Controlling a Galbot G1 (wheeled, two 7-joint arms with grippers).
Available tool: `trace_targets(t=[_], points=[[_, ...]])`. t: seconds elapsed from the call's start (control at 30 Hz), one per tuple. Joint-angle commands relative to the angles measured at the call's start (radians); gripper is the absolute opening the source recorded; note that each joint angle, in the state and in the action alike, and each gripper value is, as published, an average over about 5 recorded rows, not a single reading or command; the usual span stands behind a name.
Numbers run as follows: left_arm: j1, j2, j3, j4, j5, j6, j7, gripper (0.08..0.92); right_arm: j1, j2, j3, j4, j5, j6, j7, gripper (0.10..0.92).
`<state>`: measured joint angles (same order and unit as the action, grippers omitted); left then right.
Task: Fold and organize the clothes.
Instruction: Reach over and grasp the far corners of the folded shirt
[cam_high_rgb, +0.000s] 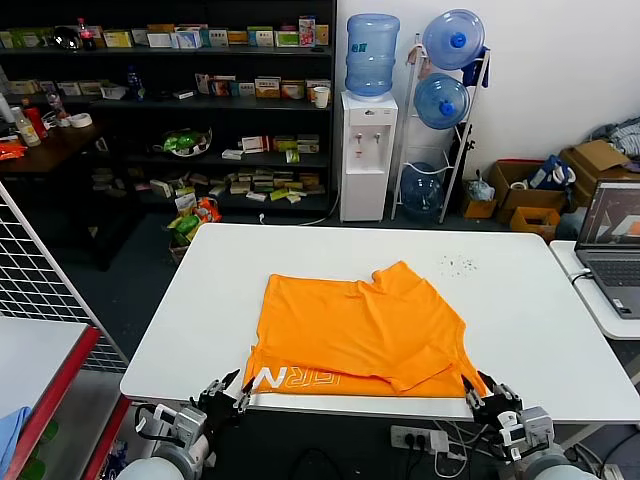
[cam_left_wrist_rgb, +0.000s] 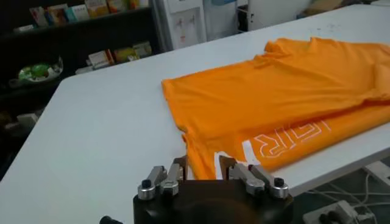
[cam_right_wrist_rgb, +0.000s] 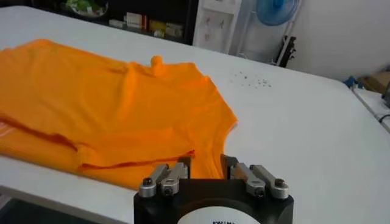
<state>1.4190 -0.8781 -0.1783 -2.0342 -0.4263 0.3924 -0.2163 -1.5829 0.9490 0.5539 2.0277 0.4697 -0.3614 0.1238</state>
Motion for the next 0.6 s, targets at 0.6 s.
trace_targets(t=[0.6], points=[[-0.933,-0.351,0.256,0.977,-0.067,-0.140,0.072,0.822,1.028,0.121,-0.371,-0.930,0.194,-0.026,-0.210,0.823]])
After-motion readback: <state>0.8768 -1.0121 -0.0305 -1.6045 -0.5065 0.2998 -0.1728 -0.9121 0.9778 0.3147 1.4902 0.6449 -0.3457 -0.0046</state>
